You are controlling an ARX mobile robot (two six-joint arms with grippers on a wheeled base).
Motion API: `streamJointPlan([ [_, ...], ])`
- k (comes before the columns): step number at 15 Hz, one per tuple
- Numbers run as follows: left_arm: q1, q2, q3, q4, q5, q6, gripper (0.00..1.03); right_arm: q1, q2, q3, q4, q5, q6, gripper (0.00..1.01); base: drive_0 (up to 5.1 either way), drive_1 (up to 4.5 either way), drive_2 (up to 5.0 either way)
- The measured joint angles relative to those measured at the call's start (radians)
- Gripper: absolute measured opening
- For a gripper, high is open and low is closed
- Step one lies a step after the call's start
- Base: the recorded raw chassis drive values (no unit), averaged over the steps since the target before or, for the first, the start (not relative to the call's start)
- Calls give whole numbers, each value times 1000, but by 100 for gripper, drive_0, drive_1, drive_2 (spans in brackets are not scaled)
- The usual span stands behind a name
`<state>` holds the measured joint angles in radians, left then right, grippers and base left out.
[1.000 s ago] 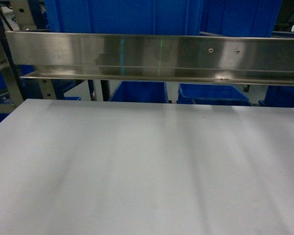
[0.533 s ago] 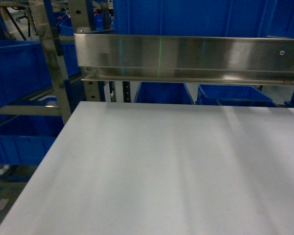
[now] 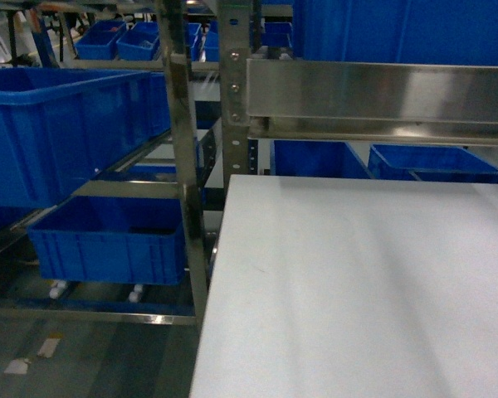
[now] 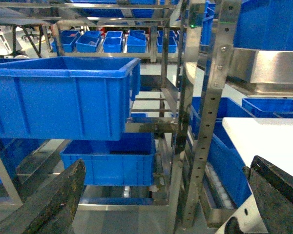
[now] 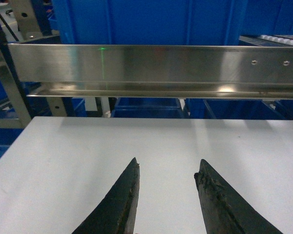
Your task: Place magnetic block on left shelf second layer
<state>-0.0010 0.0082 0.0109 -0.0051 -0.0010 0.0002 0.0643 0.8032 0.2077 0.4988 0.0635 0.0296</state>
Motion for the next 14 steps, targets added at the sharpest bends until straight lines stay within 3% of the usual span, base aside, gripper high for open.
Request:
streamJointPlan([
  [14,1,0,0,2,1,0,98,0,-2,1,0,0,0,31,-494,246,246],
])
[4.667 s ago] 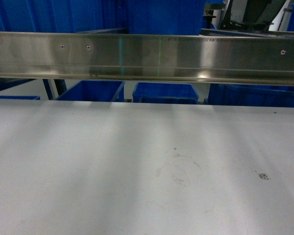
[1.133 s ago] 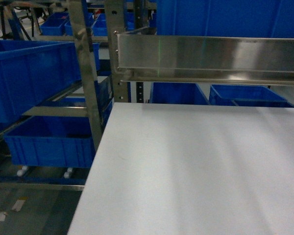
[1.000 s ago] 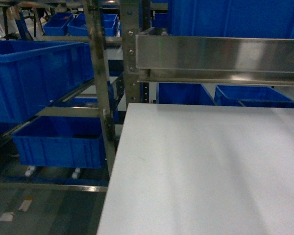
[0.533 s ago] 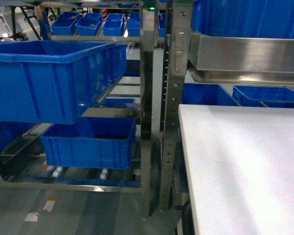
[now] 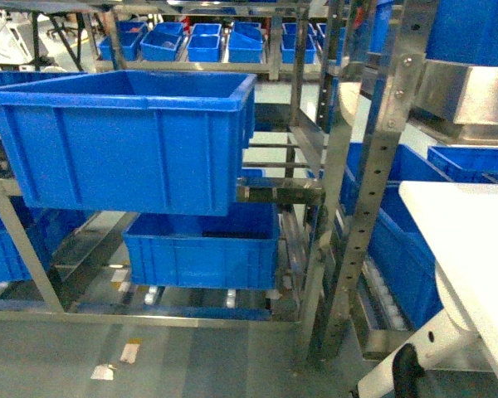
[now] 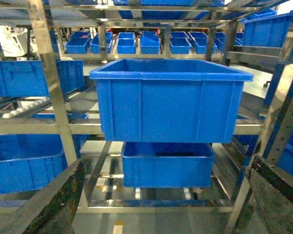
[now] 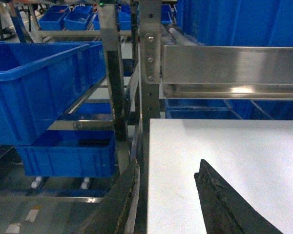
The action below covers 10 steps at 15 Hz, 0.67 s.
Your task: Place magnetic block on left shelf second layer
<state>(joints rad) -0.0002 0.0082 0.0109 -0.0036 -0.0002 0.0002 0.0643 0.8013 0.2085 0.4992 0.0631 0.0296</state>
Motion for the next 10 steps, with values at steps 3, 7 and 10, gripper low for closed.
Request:
streamJointPlan([
  [3,0,0,0,0,0,0,98,0,2,0,-1,0,0,31,-490,251,251],
  [7,0,0,0,-2,0,0,98,0,2,0,1,0,0,31,-499,242,242],
  [10,0,0,0,-2,-1,0,98,0,2,0,-1,0,0,31,-496,245,245],
])
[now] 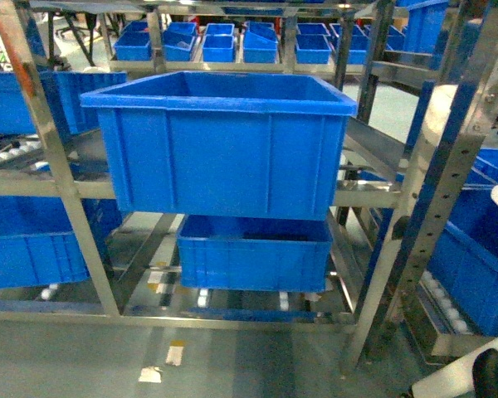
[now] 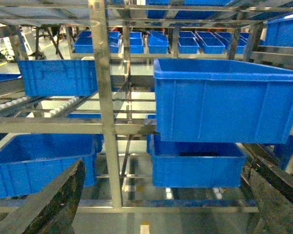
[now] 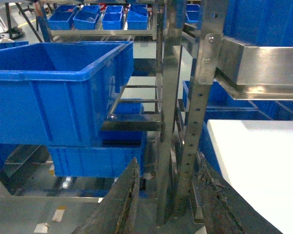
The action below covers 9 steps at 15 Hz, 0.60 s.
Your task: Place magnetic block on left shelf second layer
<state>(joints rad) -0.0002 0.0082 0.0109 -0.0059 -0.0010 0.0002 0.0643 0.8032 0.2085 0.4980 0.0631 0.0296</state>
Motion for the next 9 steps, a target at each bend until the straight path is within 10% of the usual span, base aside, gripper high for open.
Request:
streamJointPlan([
  [9,0,0,0,2,0,0,98,0,-1,0,-1,0,0,31,-501,242,242],
])
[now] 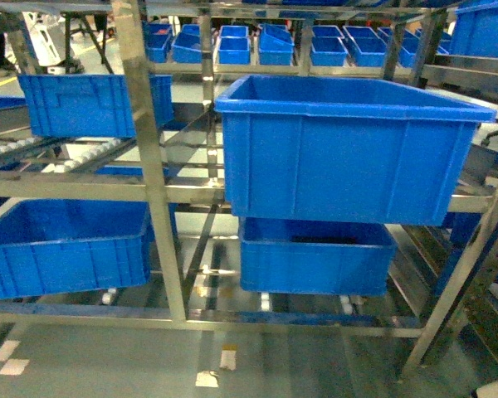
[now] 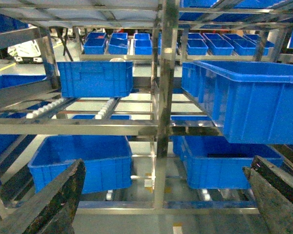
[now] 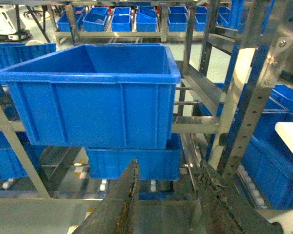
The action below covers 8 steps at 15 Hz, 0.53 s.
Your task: Place magnetic block on left shelf second layer
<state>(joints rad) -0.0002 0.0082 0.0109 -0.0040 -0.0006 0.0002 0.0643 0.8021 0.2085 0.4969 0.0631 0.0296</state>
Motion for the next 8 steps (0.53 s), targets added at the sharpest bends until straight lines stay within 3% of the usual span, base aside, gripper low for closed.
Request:
streamJointPlan([
  [7,0,0,0,-2,-1,0,98,0,0,0,0,-3,0,31,0,0,0],
  [8,0,0,0,5,0,0,98,0,-3,0,5,-3,0,31,-3,429,-434],
])
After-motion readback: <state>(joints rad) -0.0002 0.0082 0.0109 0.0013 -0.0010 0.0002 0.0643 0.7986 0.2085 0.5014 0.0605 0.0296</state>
